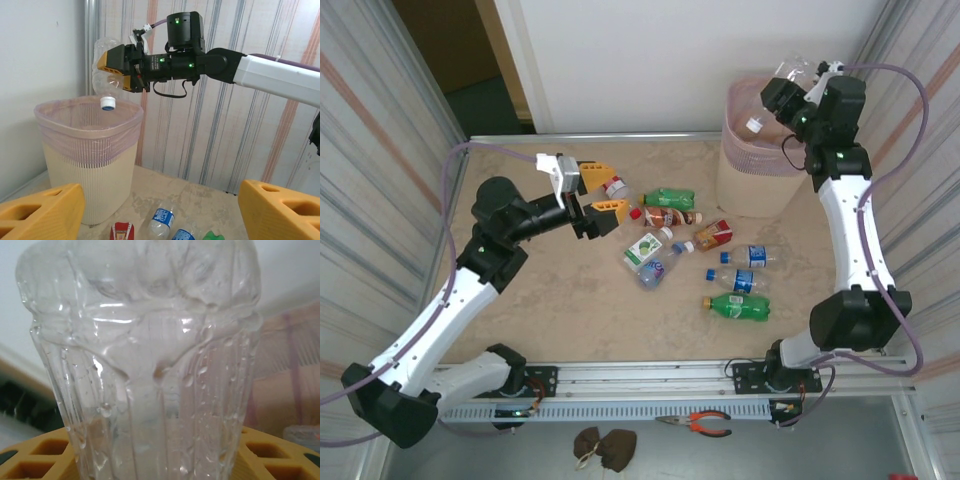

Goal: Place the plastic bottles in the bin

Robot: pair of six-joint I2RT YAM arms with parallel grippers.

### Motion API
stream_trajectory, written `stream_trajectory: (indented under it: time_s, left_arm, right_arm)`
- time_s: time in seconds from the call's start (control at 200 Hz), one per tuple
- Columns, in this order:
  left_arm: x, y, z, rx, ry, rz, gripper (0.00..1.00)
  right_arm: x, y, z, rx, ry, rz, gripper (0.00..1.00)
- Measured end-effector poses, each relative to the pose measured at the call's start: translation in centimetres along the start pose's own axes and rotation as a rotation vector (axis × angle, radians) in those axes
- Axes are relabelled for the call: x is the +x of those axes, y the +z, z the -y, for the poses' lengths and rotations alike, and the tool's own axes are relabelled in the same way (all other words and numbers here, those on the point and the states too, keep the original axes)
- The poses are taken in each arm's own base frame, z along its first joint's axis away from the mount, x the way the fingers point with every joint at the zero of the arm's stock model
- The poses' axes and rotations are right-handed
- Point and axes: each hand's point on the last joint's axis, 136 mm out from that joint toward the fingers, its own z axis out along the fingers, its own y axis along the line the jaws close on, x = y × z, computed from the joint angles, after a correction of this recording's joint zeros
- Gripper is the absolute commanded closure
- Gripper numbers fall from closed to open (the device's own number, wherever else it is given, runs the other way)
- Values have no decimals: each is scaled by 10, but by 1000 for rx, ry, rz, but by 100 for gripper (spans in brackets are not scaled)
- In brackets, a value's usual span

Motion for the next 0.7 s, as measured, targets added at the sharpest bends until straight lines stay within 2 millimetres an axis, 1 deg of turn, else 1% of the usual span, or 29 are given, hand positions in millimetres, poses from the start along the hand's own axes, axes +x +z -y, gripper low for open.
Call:
stream_trajectory:
  time_s: [0.11,0.205,0.261,0.401,0.491,0.701]
  left_arm:
    - [3,0,-2,-7,-11,-4,20]
    - [7,0,-4,-20,-25,-8,20]
    - [9,0,-6,-26,-34,-11,20]
    - [13,0,-7,-32,-45,-15,21]
    - [15,-1,-8,-37,-46,-15,21]
    - [17,-1,-13,-60,-56,-6,21]
  right_arm:
    - [-11,22,24,112,168,48,51]
    - [-21,40,35,194,292,90,50]
    - [-24,46,39,231,363,117,50]
    - [-18,53,52,321,536,160,49]
    - [-13,60,63,367,644,184,49]
    - [6,84,95,466,812,208,44]
